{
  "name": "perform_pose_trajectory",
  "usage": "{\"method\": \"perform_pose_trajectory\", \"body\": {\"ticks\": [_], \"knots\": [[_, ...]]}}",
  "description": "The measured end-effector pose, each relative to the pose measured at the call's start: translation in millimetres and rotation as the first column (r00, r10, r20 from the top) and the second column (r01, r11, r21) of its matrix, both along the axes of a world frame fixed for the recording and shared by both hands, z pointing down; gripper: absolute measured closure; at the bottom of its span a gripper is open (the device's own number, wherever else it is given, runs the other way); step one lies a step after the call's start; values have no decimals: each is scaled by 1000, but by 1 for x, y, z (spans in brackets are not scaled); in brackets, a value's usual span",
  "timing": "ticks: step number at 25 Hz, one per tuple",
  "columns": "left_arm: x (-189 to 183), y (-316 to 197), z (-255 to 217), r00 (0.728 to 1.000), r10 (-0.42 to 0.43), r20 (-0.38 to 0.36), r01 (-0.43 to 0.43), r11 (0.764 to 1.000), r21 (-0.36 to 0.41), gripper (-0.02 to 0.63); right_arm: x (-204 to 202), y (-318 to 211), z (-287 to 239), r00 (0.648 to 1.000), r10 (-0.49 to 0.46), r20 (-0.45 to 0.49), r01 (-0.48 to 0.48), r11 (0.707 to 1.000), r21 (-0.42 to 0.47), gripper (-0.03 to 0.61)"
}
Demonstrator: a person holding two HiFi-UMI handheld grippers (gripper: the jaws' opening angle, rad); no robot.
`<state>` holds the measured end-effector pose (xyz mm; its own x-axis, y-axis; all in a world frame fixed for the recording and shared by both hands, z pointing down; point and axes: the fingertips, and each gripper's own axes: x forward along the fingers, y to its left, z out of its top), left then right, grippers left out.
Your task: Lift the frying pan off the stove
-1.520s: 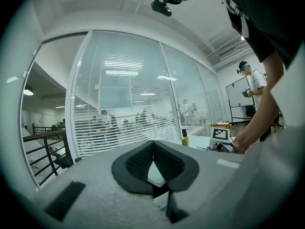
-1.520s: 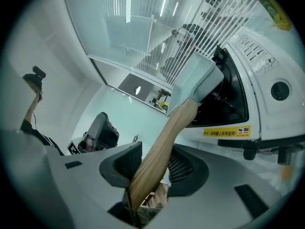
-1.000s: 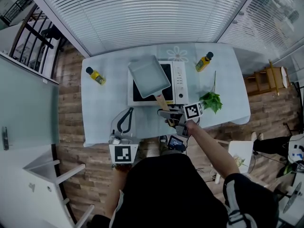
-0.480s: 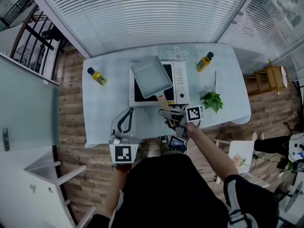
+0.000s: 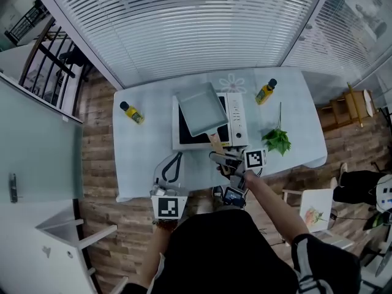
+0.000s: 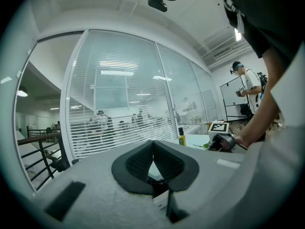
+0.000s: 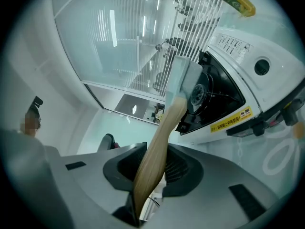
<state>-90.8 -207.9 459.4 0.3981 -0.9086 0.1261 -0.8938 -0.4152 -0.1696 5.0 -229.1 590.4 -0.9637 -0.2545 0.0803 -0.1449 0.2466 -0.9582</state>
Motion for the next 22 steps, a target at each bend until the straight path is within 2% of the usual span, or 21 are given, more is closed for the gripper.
{"method": "perform_pose_trajectory", "body": {"ticks": [4, 10, 22], "knots": [[2, 0, -2, 1000, 5, -7, -5, 1000, 7, 598, -2, -6, -8, 1000, -10, -7, 11, 997, 73, 486], [-1, 3, 3, 1000, 5, -10, -5, 1000, -2, 598, -5, -7, -15, 1000, -20, -5, 20, 994, 106, 485], [-3, -1, 2, 1000, 7, -19, -7, 1000, 5, 598, -6, -9, -20, 1000, -10, -23, 12, 996, 93, 486]]}}
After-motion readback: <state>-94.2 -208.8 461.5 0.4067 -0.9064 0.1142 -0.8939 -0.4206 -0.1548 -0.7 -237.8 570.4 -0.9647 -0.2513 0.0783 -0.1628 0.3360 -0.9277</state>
